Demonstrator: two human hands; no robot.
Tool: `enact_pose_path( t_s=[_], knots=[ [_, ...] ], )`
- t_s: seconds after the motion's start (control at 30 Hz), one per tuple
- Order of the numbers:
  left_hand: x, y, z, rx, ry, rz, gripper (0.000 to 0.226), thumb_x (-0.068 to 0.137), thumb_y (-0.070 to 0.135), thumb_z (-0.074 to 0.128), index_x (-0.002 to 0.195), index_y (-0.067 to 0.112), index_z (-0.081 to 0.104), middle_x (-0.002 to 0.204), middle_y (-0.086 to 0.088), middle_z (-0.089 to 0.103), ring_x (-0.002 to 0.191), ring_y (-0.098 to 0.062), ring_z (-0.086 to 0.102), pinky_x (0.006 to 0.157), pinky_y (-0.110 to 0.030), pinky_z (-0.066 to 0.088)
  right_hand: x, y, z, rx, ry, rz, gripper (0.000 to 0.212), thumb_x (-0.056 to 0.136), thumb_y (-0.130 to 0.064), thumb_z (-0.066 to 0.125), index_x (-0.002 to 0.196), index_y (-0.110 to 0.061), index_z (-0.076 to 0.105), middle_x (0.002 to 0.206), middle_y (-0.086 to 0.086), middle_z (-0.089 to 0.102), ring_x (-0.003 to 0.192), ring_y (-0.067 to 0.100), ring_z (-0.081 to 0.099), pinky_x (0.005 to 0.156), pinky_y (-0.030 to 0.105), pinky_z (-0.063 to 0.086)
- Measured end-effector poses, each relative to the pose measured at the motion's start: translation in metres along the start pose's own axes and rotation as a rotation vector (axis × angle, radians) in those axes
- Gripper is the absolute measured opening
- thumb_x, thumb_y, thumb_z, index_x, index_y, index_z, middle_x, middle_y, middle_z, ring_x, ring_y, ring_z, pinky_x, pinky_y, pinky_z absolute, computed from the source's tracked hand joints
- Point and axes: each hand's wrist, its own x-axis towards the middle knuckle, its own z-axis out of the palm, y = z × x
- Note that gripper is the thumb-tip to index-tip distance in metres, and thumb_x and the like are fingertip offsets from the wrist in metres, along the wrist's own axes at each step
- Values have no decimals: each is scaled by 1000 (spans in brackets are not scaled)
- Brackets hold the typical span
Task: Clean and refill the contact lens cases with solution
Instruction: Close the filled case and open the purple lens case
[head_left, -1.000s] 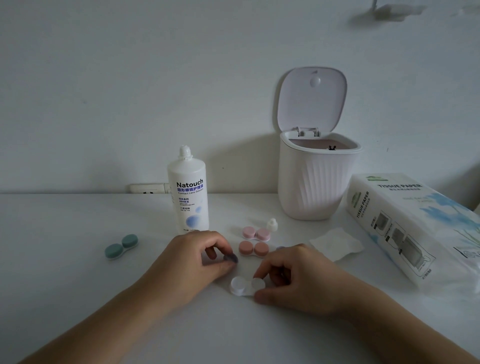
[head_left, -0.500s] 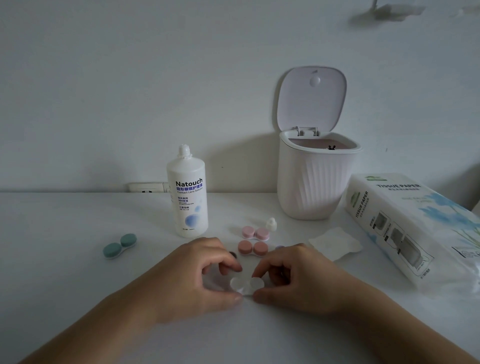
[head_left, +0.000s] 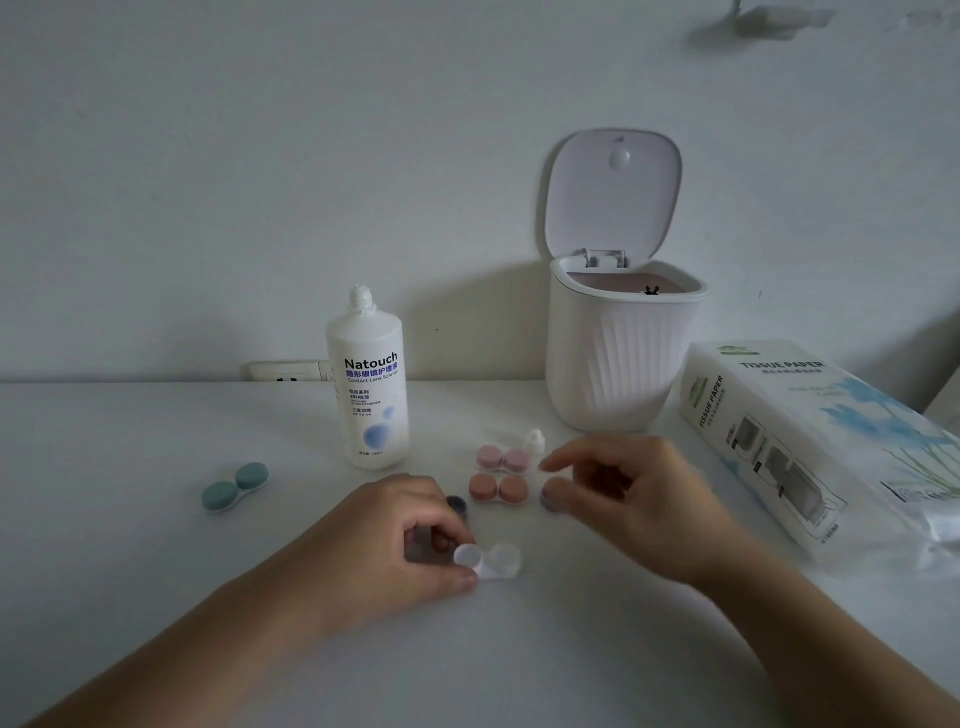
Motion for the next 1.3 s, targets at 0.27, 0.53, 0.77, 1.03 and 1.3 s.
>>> enact_pose_path(
  t_s=[0.27, 0.53, 0.77, 1.03, 1.3],
  knots=[
    [0, 2, -1, 4, 15, 15, 20, 69, 37, 87, 83, 40, 74, 89, 22, 60, 84, -1, 59, 70, -10, 42, -1, 22, -49, -681, -171, 221, 50, 83, -7, 59, 126, -33, 64, 119, -16, 57, 115, 11, 54, 98, 26, 42],
    [0, 2, -1, 30, 23, 25, 16, 72, 31, 88, 82, 33, 76, 90, 19, 61, 86, -3, 58, 70, -11, 41, -4, 36, -45, -757, -176, 214, 23, 96, -30, 56, 113, -29, 72, 114, -8, 66, 109, 19, 61, 94, 37, 50],
    [-2, 4, -2, -4, 67, -14, 16, 71, 28, 89, 82, 31, 78, 85, 19, 61, 78, -6, 57, 68, -12, 41, -10, 51, -29, -543, 126, 220, 26, 92, -30, 63, 75, -12, 67, 74, -3, 65, 71, 19, 56, 64, 29, 46],
    [-2, 7, -12, -70, 131, -66, 19, 75, 25, 88, 85, 38, 77, 87, 13, 67, 76, -14, 53, 66, -13, 39, -13, 59, -27, -182, 225, 345, 25, 90, -34, 68, 75, -15, 69, 69, 8, 64, 53, 6, 42, 54, 30, 37],
    [8, 21, -25, -125, 151, -50, 31, 65, 57, 74, 89, 37, 78, 87, 16, 70, 66, -2, 47, 61, -11, 37, -13, 66, -27, -153, 220, 361, 24, 88, -41, 67, 78, -19, 70, 73, 2, 69, 62, 19, 58, 65, 40, 52]
  ],
)
